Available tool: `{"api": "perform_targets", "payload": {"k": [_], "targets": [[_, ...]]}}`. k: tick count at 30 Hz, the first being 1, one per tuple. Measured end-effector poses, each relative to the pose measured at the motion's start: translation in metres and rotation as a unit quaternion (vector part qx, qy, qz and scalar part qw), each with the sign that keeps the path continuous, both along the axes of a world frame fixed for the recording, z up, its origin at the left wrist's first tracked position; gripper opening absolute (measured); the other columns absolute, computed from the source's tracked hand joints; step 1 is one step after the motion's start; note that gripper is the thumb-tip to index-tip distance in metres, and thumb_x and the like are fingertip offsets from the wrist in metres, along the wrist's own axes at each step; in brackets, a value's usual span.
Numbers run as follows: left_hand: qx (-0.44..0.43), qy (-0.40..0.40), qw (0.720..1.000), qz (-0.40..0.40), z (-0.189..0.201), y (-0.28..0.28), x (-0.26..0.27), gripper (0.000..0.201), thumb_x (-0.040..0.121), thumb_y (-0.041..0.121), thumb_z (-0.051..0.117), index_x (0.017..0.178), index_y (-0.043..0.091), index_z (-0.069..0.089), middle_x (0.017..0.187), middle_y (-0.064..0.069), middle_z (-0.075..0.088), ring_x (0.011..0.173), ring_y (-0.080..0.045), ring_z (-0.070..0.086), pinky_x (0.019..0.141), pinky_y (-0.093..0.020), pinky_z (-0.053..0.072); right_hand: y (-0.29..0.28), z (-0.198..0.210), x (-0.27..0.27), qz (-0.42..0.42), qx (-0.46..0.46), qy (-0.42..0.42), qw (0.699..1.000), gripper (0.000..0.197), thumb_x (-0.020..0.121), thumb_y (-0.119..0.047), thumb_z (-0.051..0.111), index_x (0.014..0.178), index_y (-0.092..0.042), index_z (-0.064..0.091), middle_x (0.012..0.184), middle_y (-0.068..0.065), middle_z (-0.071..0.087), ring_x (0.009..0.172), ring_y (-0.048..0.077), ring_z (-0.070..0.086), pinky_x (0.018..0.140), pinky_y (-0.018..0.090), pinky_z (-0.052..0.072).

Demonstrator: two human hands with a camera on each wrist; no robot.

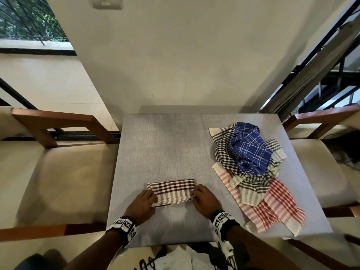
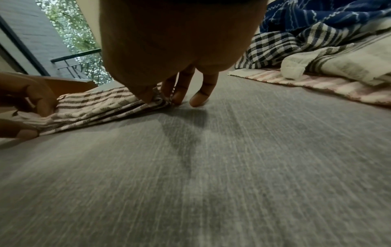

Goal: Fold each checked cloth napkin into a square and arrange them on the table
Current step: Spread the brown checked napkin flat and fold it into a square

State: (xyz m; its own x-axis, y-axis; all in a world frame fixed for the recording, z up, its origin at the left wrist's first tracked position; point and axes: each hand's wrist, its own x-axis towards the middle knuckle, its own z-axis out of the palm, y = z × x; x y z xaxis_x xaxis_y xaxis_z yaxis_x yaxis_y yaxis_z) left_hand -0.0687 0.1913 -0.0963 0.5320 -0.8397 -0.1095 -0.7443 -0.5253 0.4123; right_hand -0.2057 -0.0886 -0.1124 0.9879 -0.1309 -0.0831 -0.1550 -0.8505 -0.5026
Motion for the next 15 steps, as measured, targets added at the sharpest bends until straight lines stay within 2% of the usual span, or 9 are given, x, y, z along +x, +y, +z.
{"api": "perform_targets", "payload": {"k": [3,5,6,8,10,13,15], "targets": [[0.002,-0.022,1.000,-0.006,0.000,0.001,-0.001,0.040,0.062,0.031,0.082,0.093,0.027,0.057,0.101,0.005,0.060,0.084,-0.013,0.057,0.068,-0.022,0.050,-0.003,-0.002,-0.003,0.005,-0.021,-0.004,1.000,0.020,0.090,-0.030,0.059,0.105,-0.022,0.069,0.110,-0.002,0.059,0.098,0.014,0.058,0.079,0.021,0.049],[0.011,-0.049,0.999,-0.021,0.002,0.000,-0.001,0.036,0.064,0.039,0.080,0.093,0.028,0.060,0.099,0.005,0.060,0.084,-0.013,0.057,0.069,-0.025,0.050,0.000,-0.001,-0.007,0.007,-0.046,-0.005,0.999,0.017,0.085,-0.028,0.064,0.102,-0.025,0.069,0.107,-0.004,0.058,0.096,0.017,0.059,0.074,0.028,0.052],[0.012,-0.063,0.998,-0.023,0.004,0.000,-0.002,0.033,0.067,0.044,0.075,0.093,0.028,0.062,0.100,0.005,0.060,0.086,-0.014,0.056,0.070,-0.026,0.049,0.002,0.002,-0.009,0.002,-0.060,-0.006,0.998,0.020,0.082,-0.030,0.065,0.102,-0.027,0.068,0.108,-0.005,0.058,0.098,0.017,0.059,0.076,0.032,0.052],[-0.002,-0.078,0.997,-0.015,0.008,-0.002,-0.006,0.031,0.074,0.050,0.066,0.094,0.027,0.064,0.104,0.003,0.060,0.092,-0.016,0.054,0.075,-0.029,0.048,0.008,0.011,-0.012,-0.017,-0.074,-0.016,0.997,0.037,0.077,-0.041,0.064,0.112,-0.030,0.065,0.118,-0.006,0.058,0.110,0.016,0.054,0.092,0.043,0.046],[-0.029,-0.092,0.995,-0.009,0.011,-0.007,-0.010,0.032,0.080,0.048,0.061,0.102,0.025,0.065,0.114,0.000,0.059,0.104,-0.019,0.054,0.087,-0.033,0.049,0.017,0.021,-0.006,-0.025,-0.072,-0.041,0.996,0.057,0.076,-0.045,0.061,0.129,-0.025,0.057,0.133,-0.003,0.054,0.126,0.016,0.046,0.108,0.051,0.030],[-0.024,-0.104,0.994,0.015,0.010,-0.028,-0.016,0.045,0.084,0.033,0.063,0.126,0.017,0.057,0.136,-0.007,0.053,0.128,-0.025,0.049,0.108,-0.039,0.040,0.041,0.032,0.014,-0.002,-0.044,-0.053,0.998,0.064,0.087,-0.036,0.049,0.147,-0.016,0.039,0.153,0.004,0.039,0.144,0.019,0.030,0.121,0.047,0.017],[0.001,-0.082,0.995,0.058,0.009,-0.045,-0.018,0.063,0.085,0.026,0.065,0.141,0.010,0.042,0.149,-0.010,0.040,0.140,-0.027,0.036,0.113,-0.040,0.028,0.061,0.032,0.029,0.016,-0.025,-0.039,0.999,0.062,0.094,-0.031,0.040,0.152,-0.013,0.030,0.160,0.006,0.028,0.149,0.020,0.020,0.123,0.040,0.010]]}}
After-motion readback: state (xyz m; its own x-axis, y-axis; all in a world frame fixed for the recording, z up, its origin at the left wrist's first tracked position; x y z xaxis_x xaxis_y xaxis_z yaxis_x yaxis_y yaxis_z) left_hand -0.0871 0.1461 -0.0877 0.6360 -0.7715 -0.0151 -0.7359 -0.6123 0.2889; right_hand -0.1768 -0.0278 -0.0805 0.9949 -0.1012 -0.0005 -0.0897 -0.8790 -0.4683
